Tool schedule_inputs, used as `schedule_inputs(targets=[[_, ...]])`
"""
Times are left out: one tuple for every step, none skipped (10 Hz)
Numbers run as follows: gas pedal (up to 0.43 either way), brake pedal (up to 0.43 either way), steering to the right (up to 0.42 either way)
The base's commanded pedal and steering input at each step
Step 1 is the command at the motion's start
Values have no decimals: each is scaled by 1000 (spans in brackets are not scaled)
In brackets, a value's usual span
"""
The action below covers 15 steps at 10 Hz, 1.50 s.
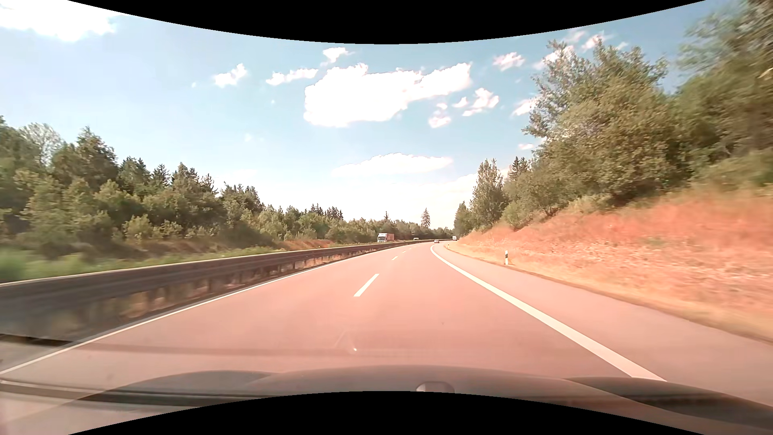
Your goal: Follow the waypoints while adhering to traffic rules and regulations
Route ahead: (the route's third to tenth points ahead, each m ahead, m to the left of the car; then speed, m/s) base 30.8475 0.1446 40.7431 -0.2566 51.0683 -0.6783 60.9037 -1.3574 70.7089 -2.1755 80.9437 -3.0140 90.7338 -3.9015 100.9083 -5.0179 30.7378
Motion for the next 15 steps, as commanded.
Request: schedule_inputs(targets=[[350,0,9],[350,0,8],[350,0,8],[350,0,8],[358,0,8],[358,0,7],[358,0,7],[358,0,6],[358,0,7],[358,0,7],[358,0,7],[358,0,7],[358,0,8],[358,0,7],[358,0,8]])
